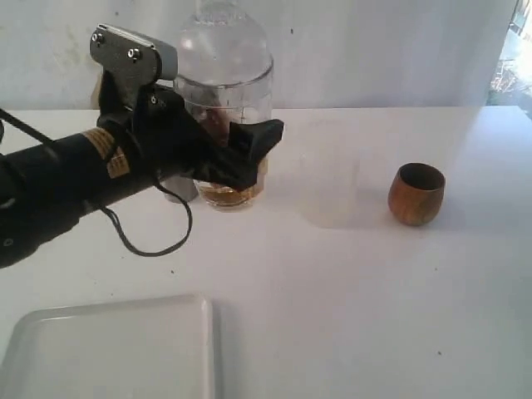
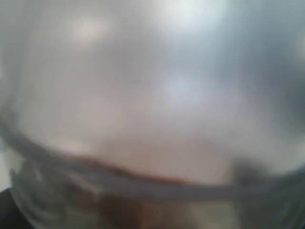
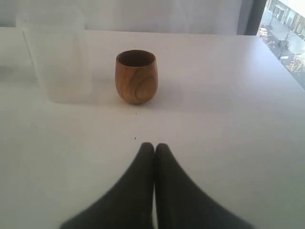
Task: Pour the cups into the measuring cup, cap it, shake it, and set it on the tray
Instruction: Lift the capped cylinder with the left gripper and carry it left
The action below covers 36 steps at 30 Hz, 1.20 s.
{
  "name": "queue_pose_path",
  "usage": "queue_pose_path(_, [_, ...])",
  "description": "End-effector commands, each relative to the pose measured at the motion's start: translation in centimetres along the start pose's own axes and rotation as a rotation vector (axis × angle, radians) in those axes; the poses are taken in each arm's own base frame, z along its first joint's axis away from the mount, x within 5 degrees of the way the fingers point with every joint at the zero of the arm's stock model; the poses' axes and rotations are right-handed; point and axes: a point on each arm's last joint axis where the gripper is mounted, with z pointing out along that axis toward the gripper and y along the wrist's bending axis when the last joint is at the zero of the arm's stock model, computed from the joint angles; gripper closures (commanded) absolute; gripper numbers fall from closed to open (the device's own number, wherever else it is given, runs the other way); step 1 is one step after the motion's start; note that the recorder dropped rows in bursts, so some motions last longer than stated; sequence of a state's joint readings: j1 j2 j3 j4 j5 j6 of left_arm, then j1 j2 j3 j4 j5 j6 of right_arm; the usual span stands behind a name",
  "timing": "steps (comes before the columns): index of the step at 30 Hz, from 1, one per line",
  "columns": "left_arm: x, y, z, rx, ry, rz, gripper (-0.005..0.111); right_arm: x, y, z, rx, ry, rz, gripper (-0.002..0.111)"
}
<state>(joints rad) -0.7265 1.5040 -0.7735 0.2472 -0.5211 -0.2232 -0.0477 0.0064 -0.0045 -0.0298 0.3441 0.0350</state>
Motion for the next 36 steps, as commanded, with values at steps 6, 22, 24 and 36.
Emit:
queue_pose_path(6, [-1.8, 0.8, -1.0, -0.059, -0.054, 0.023, 0.107, 0.1, 0.0, 0.0, -0.004, -0.005, -0.001, 0.108])
queue_pose_path(22, [-2.0, 3.0, -2.0, -0.135, -0.079, -0.027, 0.107, 0.1, 0.0, 0.0, -0.004, -0.005, -0.001, 0.108])
queue_pose_path(24, [-1.8, 2.0, -2.3, -0.028, -0.081, -0.035, 0.107, 0.1, 0.0, 0.0, -0.004, -0.005, -0.001, 0.108])
queue_pose_path(36, [-0.9, -0.2, -3.4, 0.175, -0.062, 0.062, 0.107, 0.1, 0.0, 0.0, -0.004, -0.005, 0.001, 0.108])
